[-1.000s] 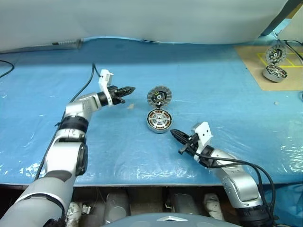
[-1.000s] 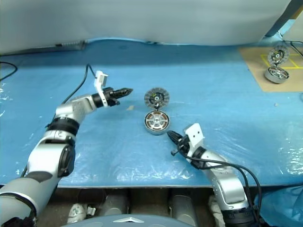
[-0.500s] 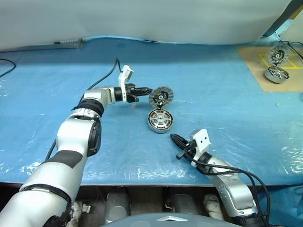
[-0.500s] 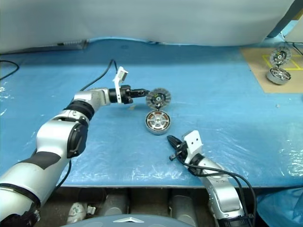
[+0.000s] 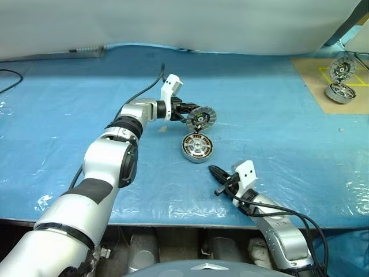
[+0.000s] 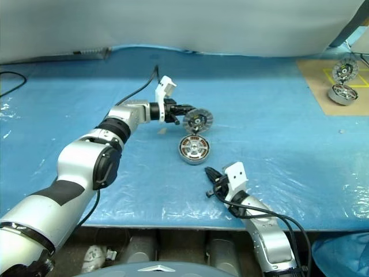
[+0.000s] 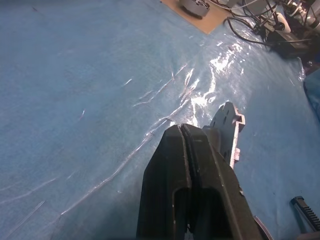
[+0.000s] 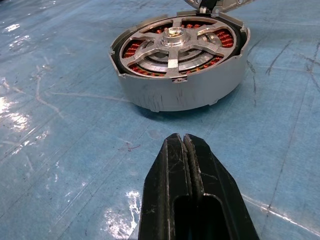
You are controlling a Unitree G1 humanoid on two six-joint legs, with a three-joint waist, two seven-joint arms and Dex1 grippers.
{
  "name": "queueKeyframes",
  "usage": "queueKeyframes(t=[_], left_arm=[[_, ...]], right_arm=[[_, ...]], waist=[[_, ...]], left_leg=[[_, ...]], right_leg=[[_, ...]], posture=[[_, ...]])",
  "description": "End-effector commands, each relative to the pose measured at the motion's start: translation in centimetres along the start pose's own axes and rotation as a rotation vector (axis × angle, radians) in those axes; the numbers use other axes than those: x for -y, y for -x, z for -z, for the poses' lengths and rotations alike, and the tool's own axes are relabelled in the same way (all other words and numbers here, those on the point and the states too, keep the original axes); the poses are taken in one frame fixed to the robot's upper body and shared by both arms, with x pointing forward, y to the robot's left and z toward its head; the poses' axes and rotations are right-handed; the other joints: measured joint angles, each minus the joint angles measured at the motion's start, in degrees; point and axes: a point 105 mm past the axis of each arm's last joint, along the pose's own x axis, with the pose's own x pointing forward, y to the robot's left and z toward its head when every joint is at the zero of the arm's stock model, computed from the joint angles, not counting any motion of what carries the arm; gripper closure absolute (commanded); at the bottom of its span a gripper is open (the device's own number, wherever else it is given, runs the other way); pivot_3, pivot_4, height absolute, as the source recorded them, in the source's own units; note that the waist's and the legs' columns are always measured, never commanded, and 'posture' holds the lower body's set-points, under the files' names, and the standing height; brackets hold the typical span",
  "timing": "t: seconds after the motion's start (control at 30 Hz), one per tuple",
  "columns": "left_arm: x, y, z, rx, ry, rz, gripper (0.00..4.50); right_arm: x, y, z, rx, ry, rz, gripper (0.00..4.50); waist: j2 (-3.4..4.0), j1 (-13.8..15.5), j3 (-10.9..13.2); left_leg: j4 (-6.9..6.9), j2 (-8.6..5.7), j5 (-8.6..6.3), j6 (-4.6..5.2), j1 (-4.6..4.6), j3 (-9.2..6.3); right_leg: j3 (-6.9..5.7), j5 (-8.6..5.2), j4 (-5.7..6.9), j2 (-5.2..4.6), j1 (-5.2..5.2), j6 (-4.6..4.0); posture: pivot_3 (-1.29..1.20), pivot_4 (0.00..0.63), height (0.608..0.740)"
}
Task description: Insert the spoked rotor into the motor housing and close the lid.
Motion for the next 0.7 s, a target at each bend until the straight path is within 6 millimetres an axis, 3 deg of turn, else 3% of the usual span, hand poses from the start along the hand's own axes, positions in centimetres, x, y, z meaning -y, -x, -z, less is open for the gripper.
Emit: queueKeyframes(t=[0.03,0.4,0.7], left_arm=[[0.8,-0.7,-0.9,-0.038,-0.087,0.026,4.46],[2.6,0.8,1.9,-0.326,-0.206,0.264,4.46],[1.7,1.1,4.5,-0.448,-0.356,0.239,4.46]], right_arm=[[-0.5,0.1,-1.5,0.062,0.018,0.001,4.5],[0.1,0.9,-1.0,0.057,-0.006,0.085,4.5],[0.3,0.6,-0.9,0.052,-0.007,0.081,4.5]], waist=[[0.0,0.0,0.0],[-0.01,0.0,0.0],[-0.01,0.0,0.0]], left_leg=[[0.0,-0.01,0.0,0.0,0.0,0.0],[-0.12,-0.01,0.0,0.0,0.02,-0.01],[-0.12,0.0,0.0,0.0,0.06,-0.01]], right_leg=[[0.0,0.0,-0.02,-0.01,0.01,0.01],[-0.01,0.02,-0.17,0.0,0.03,0.05],[-0.02,0.02,-0.2,-0.01,0.11,0.05]], posture=[[0.0,0.15,0.74],[0.0,0.15,0.74],[0.0,0.15,0.74]])
